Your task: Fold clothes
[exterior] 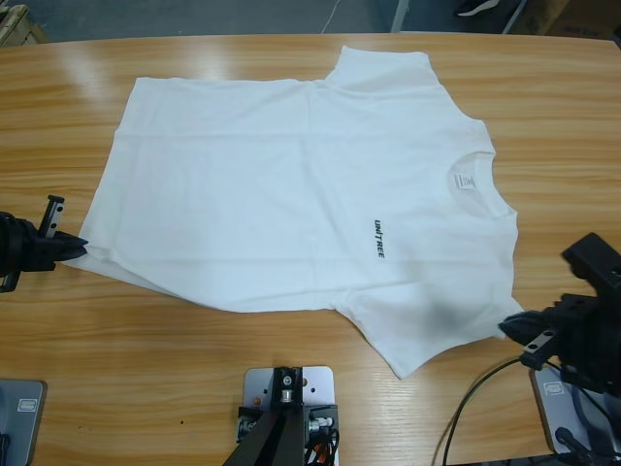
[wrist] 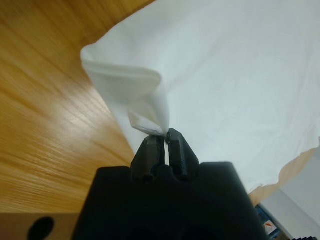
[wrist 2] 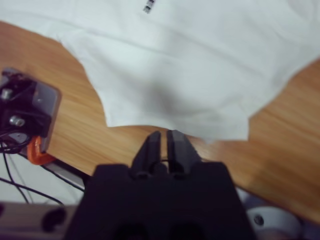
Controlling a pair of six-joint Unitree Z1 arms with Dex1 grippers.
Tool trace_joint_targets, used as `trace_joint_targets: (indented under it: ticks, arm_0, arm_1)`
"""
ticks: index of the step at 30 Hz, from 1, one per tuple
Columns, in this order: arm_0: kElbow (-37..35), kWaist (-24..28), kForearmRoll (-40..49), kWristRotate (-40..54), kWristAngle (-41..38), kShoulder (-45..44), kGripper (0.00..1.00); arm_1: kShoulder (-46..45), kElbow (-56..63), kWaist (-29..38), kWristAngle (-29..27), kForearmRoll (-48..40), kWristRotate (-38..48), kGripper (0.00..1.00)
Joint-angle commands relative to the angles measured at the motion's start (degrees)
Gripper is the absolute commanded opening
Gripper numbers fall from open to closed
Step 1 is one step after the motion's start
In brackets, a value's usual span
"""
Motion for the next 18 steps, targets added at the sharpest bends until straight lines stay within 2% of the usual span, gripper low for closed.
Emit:
trace_joint_targets:
  ticks: [1, 4, 6, 8, 11, 16, 18]
  arm_0:
    - [0.9, 0.4, -0.7, 0.9, -0.4, 2.9, 0.0]
    - [1.1, 0.4, -0.7, 0.9, -0.4, 2.9, 0.0]
    - [1.0, 0.4, -0.7, 0.9, -0.4, 2.9, 0.0]
    - [0.9, 0.4, -0.7, 0.9, -0.4, 2.9, 0.0]
    - [1.0, 0.4, -0.5, 1.0, -0.4, 2.7, 0.0]
    - [0.7, 0.4, -0.6, 1.1, -0.3, 3.0, 0.0]
    - [0.6, 0.4, -0.6, 1.1, -0.3, 2.9, 0.0]
  arm_1:
    - [0.5, 0.7, 2.7, 0.7, -2.4, -10.3, 1.0]
    - [4.5, 0.3, 7.9, -0.2, -2.4, -9.4, 1.0]
    - [7.9, 0.0, 8.9, -0.3, -2.5, -9.9, 0.999]
    - [12.7, -1.6, 9.3, -0.5, -2.5, -13.9, 0.971]
    - [18.3, -4.1, 11.2, -3.4, -2.7, -15.9, 0.959]
    - [20.2, -4.4, 11.8, -4.8, -4.9, -16.4, 0.942]
    - [22.0, -4.4, 12.3, -4.1, -6.8, -16.7, 0.878]
